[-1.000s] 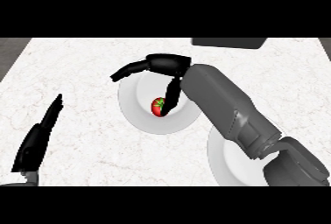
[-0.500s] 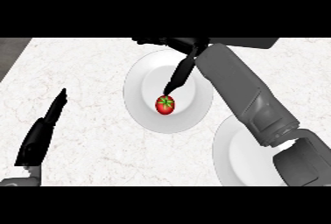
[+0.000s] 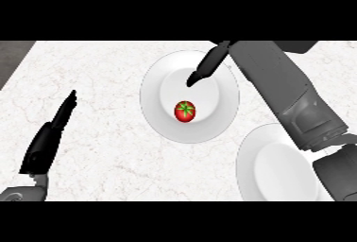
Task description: Pick the tomato from the plate and place it in the plate
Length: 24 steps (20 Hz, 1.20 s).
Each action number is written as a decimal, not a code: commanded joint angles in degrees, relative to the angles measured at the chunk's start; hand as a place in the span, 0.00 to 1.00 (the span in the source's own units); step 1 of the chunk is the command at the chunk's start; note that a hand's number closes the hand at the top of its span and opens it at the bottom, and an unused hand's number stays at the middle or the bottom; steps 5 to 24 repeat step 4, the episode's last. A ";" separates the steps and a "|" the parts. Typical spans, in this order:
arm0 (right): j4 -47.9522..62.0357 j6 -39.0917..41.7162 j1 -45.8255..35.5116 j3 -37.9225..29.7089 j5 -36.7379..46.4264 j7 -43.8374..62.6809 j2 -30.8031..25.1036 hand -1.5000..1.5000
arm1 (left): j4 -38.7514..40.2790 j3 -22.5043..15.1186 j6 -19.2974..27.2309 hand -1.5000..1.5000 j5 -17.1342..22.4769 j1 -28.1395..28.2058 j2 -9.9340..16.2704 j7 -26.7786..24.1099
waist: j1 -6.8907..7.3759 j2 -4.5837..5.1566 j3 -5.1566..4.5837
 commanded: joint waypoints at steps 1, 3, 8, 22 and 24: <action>0.27 8.57 0.02 -0.95 -1.04 -5.32 -2.58 0.00 | -0.05 -0.44 0.07 0.50 -0.28 -0.92 -0.32 -0.21 | 1.09 0.91 0.04; -0.06 8.95 -0.42 -1.25 -1.55 -4.22 -2.83 0.00 | -0.57 -0.90 -0.31 0.50 -0.26 -0.72 -0.41 -0.21 | 1.82 0.72 0.05; -0.07 8.68 -0.42 -1.70 -1.97 -4.01 -3.42 0.00 | -0.12 -0.34 -0.63 0.50 0.03 -1.14 0.13 -0.26 | 1.62 0.75 0.02; -0.07 8.68 -0.42 -1.70 -1.97 -4.01 -3.42 0.00 | -0.12 -0.34 -0.63 0.50 0.03 -1.14 0.13 -0.26 | 1.62 0.75 0.02; -0.07 8.68 -0.42 -1.70 -1.97 -4.01 -3.42 0.00 | -0.12 -0.34 -0.63 0.50 0.03 -1.14 0.13 -0.26 | 1.62 0.75 0.02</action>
